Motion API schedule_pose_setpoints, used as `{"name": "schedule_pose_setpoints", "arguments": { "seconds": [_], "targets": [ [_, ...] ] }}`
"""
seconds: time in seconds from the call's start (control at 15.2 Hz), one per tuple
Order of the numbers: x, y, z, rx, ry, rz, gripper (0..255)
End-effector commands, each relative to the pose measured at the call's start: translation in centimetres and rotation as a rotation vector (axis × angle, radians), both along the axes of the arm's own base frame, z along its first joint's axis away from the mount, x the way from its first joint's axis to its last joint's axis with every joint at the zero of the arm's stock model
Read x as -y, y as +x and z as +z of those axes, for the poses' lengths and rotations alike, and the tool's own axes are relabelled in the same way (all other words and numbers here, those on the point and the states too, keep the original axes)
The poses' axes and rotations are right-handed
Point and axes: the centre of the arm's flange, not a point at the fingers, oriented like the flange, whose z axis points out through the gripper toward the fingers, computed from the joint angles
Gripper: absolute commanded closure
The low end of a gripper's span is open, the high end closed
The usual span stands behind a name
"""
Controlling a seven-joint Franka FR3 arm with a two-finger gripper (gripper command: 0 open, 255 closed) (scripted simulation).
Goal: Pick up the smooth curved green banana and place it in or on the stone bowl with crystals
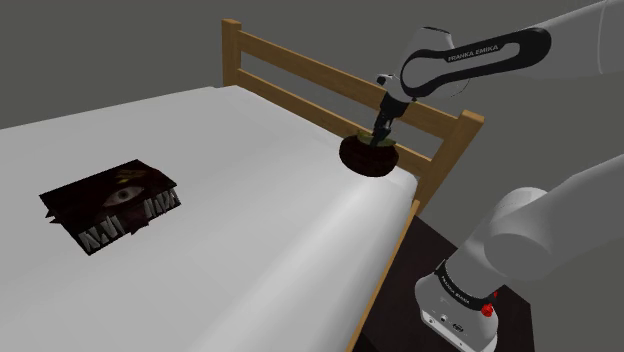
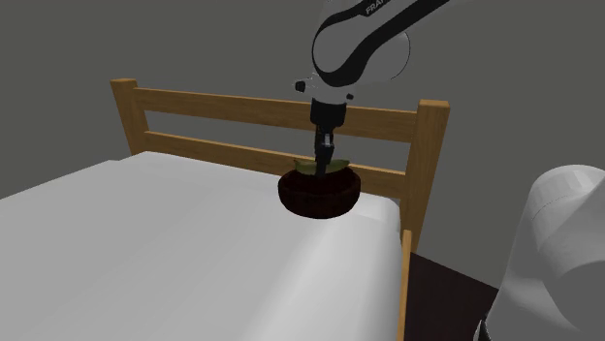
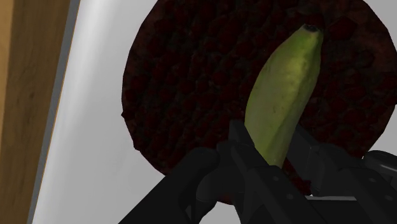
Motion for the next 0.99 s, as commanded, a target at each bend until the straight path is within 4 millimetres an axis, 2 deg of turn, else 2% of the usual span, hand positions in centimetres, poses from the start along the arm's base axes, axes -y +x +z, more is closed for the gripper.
{"name": "schedule_pose_setpoints", "arguments": {
  "seconds": [0.0,0.07,0.4,0.66,0.92],
  "targets": [
    [0.0,0.0,0.0,0.0,0.0,0.0,255],
    [0.0,0.0,0.0,0.0,0.0,0.0,0],
    [0.0,0.0,0.0,0.0,0.0,0.0,0],
    [0.2,-0.5,5.0,0.0,0.0,0.0,0],
    [0.2,-0.5,5.0,0.0,0.0,0.0,0]
  ]
}}
